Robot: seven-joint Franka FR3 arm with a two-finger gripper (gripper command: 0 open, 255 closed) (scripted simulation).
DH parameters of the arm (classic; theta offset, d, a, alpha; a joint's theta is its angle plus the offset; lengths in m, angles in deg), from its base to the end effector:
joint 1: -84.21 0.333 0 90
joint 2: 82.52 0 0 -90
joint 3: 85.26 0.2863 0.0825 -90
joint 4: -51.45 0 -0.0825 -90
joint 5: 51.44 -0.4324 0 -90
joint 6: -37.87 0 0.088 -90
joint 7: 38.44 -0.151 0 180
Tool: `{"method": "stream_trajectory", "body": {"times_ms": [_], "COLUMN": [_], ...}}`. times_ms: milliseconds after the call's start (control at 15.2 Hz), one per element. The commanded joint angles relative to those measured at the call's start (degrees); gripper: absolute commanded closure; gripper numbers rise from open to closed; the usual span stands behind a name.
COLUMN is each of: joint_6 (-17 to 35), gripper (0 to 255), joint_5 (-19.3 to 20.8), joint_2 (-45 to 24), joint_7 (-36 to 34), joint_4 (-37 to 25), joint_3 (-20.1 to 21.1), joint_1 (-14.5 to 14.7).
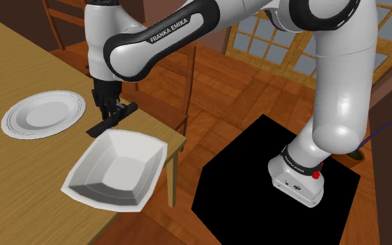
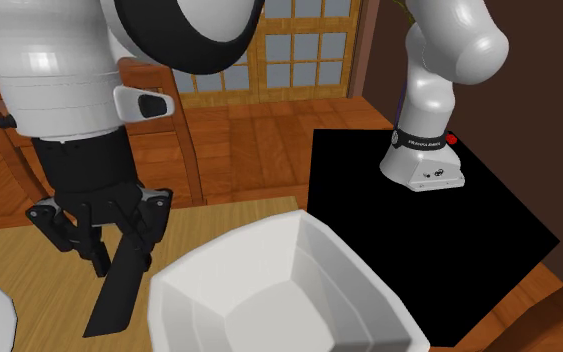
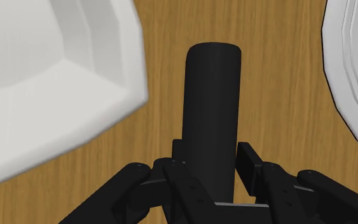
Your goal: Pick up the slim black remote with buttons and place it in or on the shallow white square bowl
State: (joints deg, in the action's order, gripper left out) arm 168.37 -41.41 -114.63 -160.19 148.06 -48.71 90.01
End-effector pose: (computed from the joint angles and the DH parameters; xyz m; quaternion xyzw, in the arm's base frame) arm 0.5531 0.4544 0.2458 -0.7666 0.6319 0.0768 0.0845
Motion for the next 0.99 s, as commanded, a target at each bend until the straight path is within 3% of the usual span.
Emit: {"method": "stream_trajectory", "body": {"times_ms": [0,924], "joint_6": [-1.25,-10.05], "gripper": [255,255], "joint_5": [-0.42,-2.92], "joint_2": [0.75,4.88], "joint_7": [-0.03,0.42], "joint_4": [-0.59,-5.81], "joint_3": [0.37,2.22], "joint_1": [-0.11,-1.02]}}
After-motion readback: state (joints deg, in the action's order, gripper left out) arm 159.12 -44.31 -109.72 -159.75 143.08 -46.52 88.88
